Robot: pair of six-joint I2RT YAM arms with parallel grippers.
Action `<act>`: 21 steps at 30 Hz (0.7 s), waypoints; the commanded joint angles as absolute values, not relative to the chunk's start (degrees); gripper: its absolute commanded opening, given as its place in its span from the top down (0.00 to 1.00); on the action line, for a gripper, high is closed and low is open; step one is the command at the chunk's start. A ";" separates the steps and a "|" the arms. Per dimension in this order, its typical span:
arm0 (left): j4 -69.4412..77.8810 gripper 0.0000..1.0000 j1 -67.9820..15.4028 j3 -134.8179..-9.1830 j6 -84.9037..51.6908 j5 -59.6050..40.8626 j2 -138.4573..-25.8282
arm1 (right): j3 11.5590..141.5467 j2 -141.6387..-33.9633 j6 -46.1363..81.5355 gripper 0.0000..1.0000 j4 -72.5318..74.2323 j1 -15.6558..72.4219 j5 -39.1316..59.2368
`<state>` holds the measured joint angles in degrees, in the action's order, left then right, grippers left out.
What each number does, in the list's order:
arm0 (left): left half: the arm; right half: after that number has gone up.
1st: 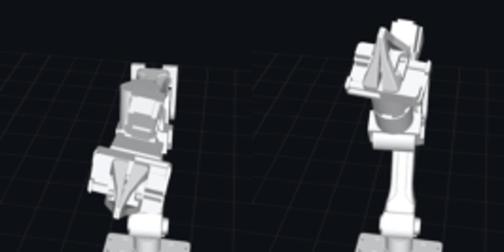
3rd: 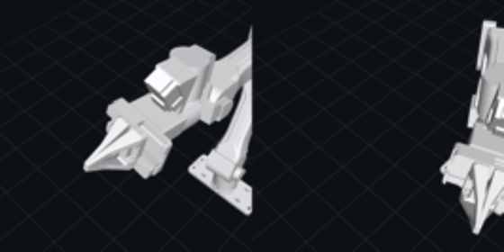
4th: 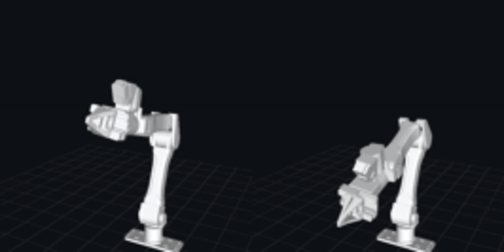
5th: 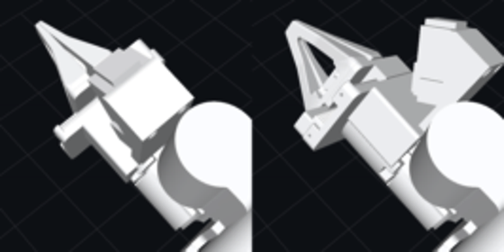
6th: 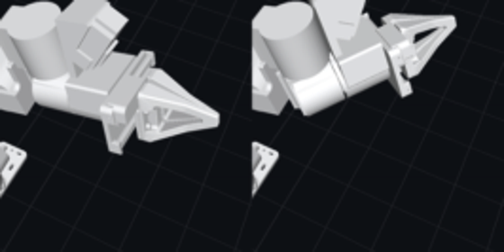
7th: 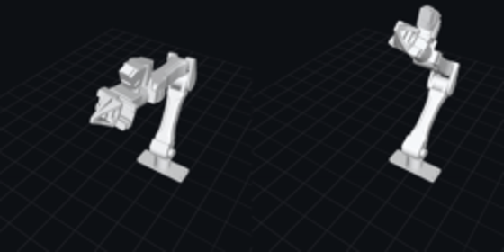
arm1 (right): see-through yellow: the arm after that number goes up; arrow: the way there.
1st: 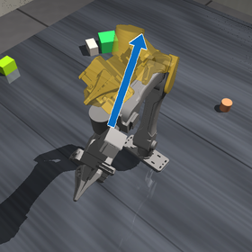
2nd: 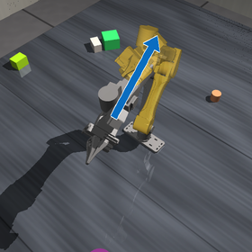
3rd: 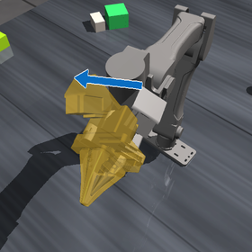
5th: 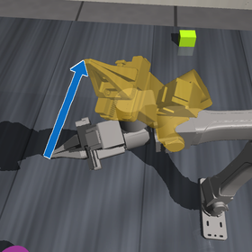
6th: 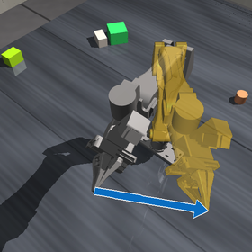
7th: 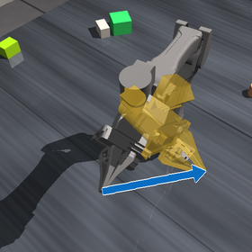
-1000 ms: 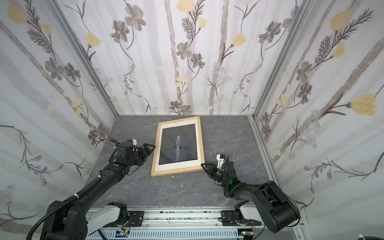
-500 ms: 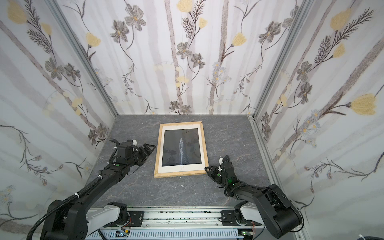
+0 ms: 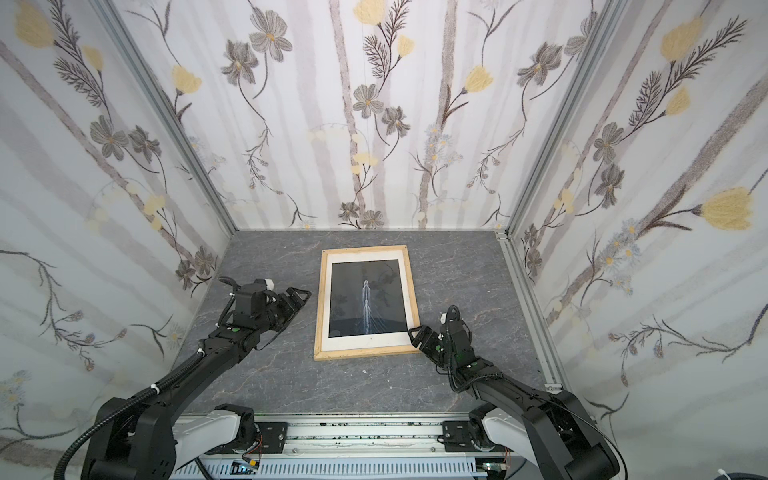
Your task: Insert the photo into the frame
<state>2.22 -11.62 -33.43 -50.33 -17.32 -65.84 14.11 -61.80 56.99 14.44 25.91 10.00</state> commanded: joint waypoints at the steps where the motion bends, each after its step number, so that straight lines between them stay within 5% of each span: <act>1: 0.44 0.11 -11.56 -35.02 -47.79 -14.37 -66.72 | 17.26 -60.95 51.38 0.12 6.64 26.01 5.22; 9: 0.68 0.11 -11.67 -37.67 -46.26 -14.09 -71.80 | 28.30 -66.00 39.22 0.07 -1.11 25.48 3.88; 10: 0.96 0.11 -11.75 -37.87 -46.07 -14.30 -73.14 | 29.99 -67.53 37.57 0.00 -2.11 25.34 4.57; 21: 2.74 0.08 -15.30 -39.67 -44.47 -14.72 -83.31 | 39.02 -82.76 29.00 0.00 -6.45 24.61 11.86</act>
